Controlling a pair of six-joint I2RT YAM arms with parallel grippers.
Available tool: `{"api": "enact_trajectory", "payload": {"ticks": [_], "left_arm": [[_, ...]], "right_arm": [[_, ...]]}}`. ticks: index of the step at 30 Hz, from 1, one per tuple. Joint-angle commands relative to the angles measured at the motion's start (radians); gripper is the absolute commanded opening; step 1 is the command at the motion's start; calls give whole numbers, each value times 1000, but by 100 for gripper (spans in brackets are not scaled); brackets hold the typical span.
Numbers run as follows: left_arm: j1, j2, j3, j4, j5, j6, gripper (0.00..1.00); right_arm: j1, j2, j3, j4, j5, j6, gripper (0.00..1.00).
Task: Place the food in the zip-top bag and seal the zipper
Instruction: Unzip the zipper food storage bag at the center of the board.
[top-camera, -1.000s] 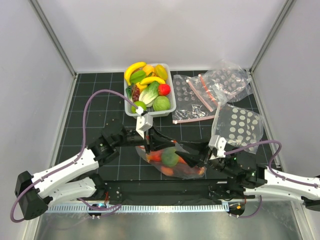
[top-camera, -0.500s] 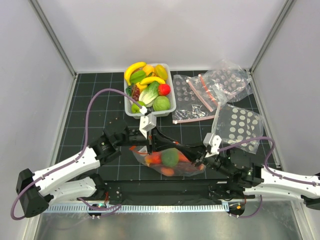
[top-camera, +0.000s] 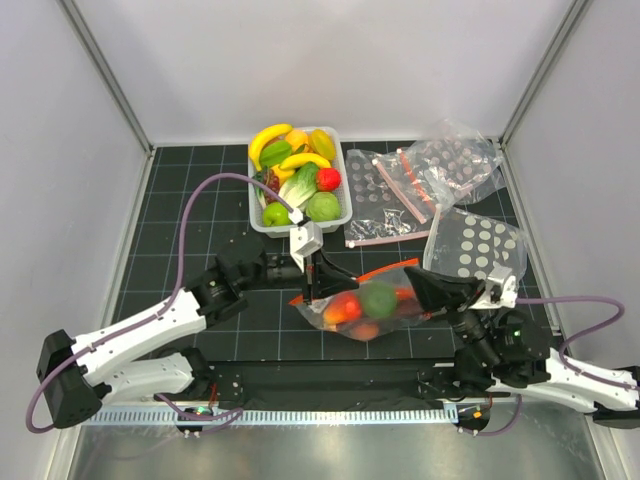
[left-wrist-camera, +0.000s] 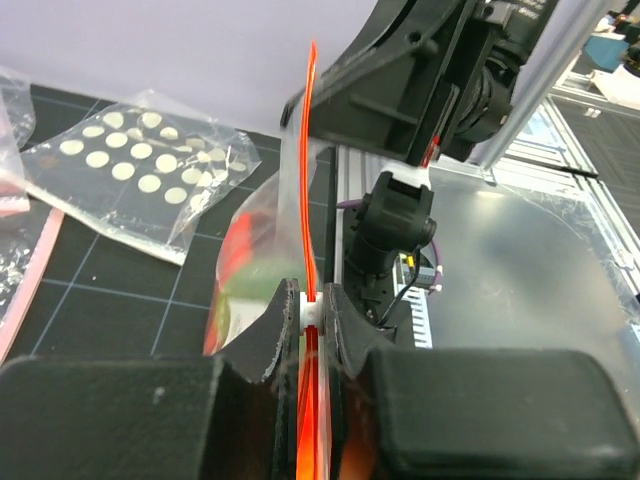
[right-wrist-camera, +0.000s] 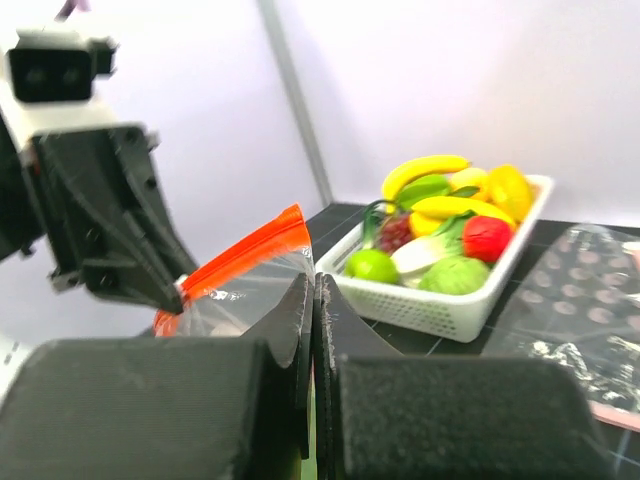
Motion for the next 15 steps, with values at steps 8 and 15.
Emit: {"api": "enact_trajectory", "payload": {"ticks": [8,15], "left_arm": [[3,15,82,-70,-126,1,1],[4,19,128,-197,-449,-12,0]], "right_arm": [[-9,-90,34,84,455,-53,1],[-9,-92,0,283,625,-195,1]]}}
